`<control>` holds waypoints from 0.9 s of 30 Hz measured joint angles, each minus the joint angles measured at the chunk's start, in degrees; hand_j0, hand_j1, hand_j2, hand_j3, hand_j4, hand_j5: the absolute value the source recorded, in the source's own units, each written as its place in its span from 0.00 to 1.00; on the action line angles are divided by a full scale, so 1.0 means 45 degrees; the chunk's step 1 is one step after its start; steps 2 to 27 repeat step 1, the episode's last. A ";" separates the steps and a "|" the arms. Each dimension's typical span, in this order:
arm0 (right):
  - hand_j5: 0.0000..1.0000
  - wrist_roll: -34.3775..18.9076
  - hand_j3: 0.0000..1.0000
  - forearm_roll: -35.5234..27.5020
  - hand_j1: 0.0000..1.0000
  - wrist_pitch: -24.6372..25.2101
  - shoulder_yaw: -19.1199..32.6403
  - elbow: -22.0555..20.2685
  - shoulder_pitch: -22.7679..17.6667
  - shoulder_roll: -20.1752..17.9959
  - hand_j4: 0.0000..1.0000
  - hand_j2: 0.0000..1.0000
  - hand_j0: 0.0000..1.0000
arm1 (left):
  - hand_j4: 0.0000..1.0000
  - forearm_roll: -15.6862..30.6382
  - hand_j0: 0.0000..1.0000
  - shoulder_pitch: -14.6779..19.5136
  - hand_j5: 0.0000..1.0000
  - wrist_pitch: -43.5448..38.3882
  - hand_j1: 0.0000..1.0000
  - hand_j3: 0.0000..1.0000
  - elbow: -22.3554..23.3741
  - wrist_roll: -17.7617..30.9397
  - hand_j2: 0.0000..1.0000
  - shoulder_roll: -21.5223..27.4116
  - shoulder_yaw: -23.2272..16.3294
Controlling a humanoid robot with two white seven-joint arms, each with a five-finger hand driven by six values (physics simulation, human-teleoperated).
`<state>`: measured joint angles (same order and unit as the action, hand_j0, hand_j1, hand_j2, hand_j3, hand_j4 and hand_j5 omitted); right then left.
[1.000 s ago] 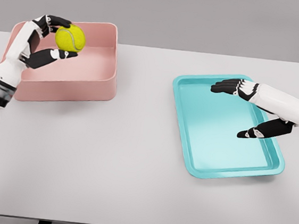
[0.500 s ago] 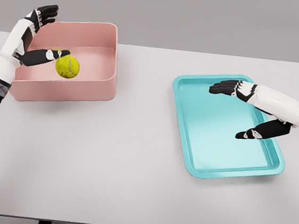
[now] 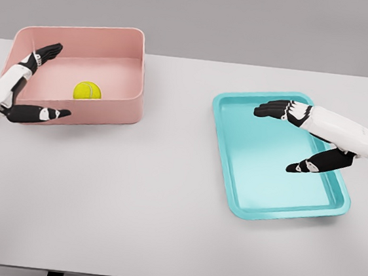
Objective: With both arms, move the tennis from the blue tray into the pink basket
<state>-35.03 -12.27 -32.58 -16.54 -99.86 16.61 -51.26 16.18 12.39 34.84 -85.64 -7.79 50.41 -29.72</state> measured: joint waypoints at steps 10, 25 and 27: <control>1.00 0.0000 1.00 0.0001 1.00 -0.0001 0.0000 -0.0003 0.0000 0.0000 1.00 1.00 1.00 | 1.00 -0.0104 1.00 0.0019 1.00 0.0009 1.00 1.00 -0.0035 -0.0001 1.00 0.0098 0.0000; 1.00 0.0000 1.00 0.0001 1.00 -0.0001 0.0000 -0.0003 0.0000 0.0000 1.00 1.00 1.00 | 1.00 -0.0104 1.00 0.0019 1.00 0.0009 1.00 1.00 -0.0035 -0.0001 1.00 0.0098 0.0000; 1.00 0.0000 1.00 0.0001 1.00 -0.0001 0.0000 -0.0003 0.0000 0.0000 1.00 1.00 1.00 | 1.00 -0.0104 1.00 0.0019 1.00 0.0009 1.00 1.00 -0.0035 -0.0001 1.00 0.0098 0.0000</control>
